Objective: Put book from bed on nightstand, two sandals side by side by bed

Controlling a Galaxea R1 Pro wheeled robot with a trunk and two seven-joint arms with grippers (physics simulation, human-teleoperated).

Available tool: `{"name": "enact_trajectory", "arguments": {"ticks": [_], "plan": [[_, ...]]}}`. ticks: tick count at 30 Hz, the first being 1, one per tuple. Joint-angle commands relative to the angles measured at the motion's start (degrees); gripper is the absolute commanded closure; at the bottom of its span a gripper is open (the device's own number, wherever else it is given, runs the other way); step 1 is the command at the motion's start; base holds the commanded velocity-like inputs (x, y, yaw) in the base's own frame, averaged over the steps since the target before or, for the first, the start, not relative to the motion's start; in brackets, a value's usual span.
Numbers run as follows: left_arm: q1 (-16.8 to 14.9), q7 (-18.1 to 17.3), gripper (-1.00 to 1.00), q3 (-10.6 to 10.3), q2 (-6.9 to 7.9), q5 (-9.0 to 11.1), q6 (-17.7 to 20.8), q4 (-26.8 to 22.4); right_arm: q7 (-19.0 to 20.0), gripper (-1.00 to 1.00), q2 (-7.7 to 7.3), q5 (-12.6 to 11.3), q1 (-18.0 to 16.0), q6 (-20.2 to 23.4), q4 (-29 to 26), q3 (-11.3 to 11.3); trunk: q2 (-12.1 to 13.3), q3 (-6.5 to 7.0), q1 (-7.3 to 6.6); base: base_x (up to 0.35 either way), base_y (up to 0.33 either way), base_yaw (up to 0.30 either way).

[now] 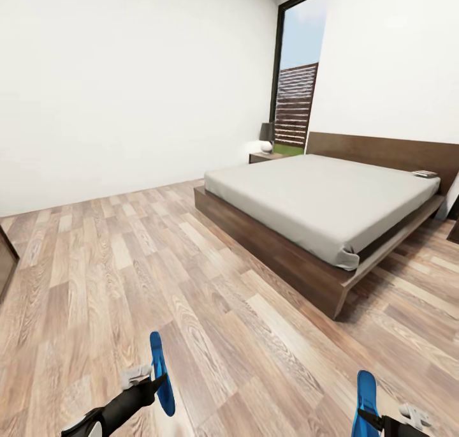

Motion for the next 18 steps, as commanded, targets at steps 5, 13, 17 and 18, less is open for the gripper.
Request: {"name": "enact_trajectory", "arguments": {"ticks": [5, 13, 17, 18], "plan": [[-0.04, -0.34, 1.00, 0.11, -0.02, 0.49, 0.51, 0.03, 0.24, 1.00, -0.01, 0.17, -0.02, 0.27, 0.00, -0.45, 0.05, 1.06, -0.14, 0.000, 0.000, 0.243], [-0.04, -0.34, 1.00, 0.11, -0.04, 0.49, 0.50, 0.03, 0.26, 1.00, -0.01, 0.17, -0.01, 0.27, 0.00, -0.49, 2.87, 2.54, -1.70, 0.000, 0.000, 0.046], [-0.04, -0.34, 1.00, 0.11, -0.03, 0.49, 0.50, 0.03, 0.28, 1.00, -0.01, 0.17, 0.00, 0.27, 0.00, -0.47, 4.47, 3.26, -2.58, 0.000, 0.000, -0.047], [-0.04, -0.34, 1.00, 0.11, -0.03, 0.49, 0.52, 0.03, 0.28, 1.00, -0.01, 0.17, -0.01, 0.27, 0.00, -0.45, 4.88, 3.44, -2.80, 0.000, 0.000, -0.150]]}}
